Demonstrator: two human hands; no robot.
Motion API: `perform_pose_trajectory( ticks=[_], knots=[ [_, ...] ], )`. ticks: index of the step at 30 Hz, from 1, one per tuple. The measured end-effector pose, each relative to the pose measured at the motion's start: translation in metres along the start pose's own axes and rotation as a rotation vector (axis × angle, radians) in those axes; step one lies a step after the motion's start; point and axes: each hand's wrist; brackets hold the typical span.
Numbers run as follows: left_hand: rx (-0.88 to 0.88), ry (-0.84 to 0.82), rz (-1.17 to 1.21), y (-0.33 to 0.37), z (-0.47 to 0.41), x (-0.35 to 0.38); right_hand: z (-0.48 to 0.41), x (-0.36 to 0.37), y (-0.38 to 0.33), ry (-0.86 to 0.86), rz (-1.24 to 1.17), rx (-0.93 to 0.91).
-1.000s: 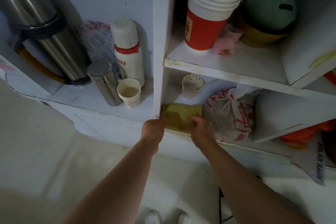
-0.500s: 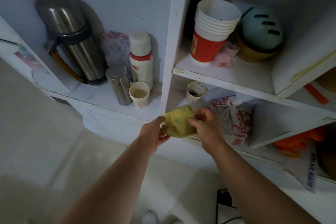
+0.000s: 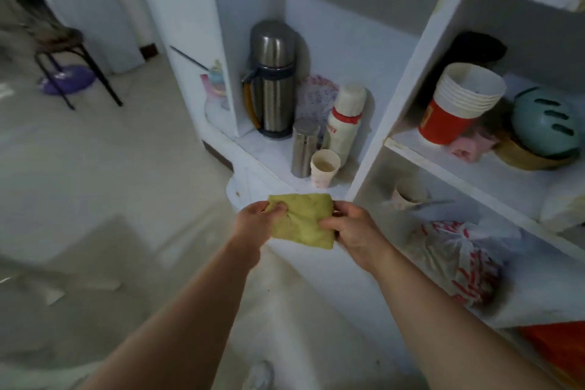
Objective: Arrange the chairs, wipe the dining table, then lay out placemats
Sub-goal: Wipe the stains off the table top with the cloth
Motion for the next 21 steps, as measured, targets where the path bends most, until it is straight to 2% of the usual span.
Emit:
perform_pose_trajectory(
  ticks=[5, 13, 17, 21],
  knots=[
    [0.062, 0.221, 0.162, -0.002, 0.055, -0.066, 0.028, 0.065, -0.016, -0.234, 0.180, -0.061],
    [0.140, 0.504, 0.316, -0.025, 0.143, -0.171, 0.086, 0.170, -0.022, -0.519, 0.230, -0.092],
    [0.189, 0.666, 0.384, -0.042, 0.191, -0.226, 0.117, 0.229, -0.022, -0.689, 0.263, -0.071],
    [0.194, 0.795, 0.457, -0.064, 0.236, -0.275, 0.150, 0.287, -0.013, -0.784, 0.260, -0.019]
  ],
)
Point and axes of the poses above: each hand's wrist, its own z-axis away from the middle knuckle, its own x-axis out of the palm, y = z × x, and after that the axes turned 1 degree about -y, right-handed
